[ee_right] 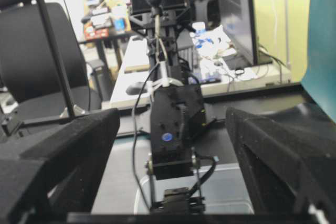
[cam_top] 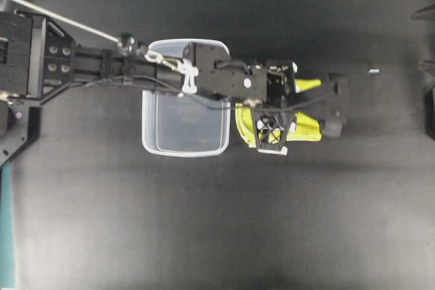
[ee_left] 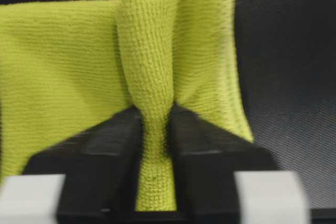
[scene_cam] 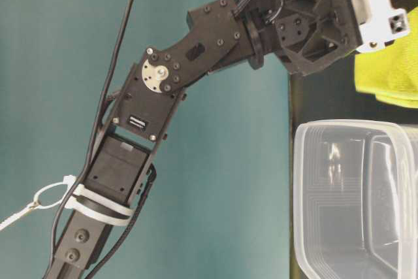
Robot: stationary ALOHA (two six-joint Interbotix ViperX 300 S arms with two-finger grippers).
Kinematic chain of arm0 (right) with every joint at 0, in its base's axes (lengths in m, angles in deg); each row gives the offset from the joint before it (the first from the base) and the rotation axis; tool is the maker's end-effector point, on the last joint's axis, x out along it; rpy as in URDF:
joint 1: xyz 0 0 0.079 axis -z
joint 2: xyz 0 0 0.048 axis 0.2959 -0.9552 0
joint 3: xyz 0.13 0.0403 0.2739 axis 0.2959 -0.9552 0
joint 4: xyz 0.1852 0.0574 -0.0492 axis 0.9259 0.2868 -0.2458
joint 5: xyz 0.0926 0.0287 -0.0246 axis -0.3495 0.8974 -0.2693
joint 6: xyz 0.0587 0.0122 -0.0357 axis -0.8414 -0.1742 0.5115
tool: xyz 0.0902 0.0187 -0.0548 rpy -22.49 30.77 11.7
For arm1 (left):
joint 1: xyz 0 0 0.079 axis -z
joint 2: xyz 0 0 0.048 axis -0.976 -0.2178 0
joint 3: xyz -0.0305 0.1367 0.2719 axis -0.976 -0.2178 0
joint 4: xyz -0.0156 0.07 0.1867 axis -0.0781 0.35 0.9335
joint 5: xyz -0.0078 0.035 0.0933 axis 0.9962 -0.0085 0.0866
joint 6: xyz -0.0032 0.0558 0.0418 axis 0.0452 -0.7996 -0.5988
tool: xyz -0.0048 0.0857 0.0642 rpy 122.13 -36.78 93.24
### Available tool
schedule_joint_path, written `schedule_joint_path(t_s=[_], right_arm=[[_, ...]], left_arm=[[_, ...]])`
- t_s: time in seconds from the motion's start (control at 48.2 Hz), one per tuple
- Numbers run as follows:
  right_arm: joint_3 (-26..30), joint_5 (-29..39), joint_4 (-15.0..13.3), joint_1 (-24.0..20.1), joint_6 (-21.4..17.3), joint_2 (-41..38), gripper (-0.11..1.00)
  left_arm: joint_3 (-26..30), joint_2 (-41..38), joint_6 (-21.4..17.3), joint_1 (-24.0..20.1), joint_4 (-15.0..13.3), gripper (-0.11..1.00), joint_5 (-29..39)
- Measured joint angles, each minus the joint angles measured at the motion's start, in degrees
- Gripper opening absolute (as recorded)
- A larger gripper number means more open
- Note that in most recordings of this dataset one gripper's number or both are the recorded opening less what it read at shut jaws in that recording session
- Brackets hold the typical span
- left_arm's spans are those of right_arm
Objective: Place the yellow towel into the container with the left arm.
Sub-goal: 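Lift the pinched towel and carry it left over the container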
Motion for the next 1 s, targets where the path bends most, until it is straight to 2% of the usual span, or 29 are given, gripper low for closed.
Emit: schedule_joint_path(t_s=[0.27, 0.602, 0.685, 0.831, 0.997], right_arm=[[0.0, 0.0, 0.0, 0.0, 0.1, 0.3, 0.79], [0.1, 0.0, 0.0, 0.0, 0.4, 0.3, 0.79], [0.1, -0.1, 0.0, -0.1, 0.4, 0.3, 0.79], [0.1, -0.1, 0.0, -0.1, 0.4, 0.4, 0.79], [0.1, -0.1, -0.1, -0.1, 0.4, 0.4, 0.79]], left_arm=[[1.8, 5.7, -0.5, 0.4, 0.0, 0.07, 4.5], [0.5, 23.3, -0.9, 0.2, 0.0, 0.07, 15.4], [-2.0, 27.7, -0.9, 0.2, 0.0, 0.07, 16.7], [-9.8, 35.0, -0.8, -0.4, 0.0, 0.07, 16.8], [-20.4, 41.1, -0.8, -2.0, 0.0, 0.07, 13.5]])
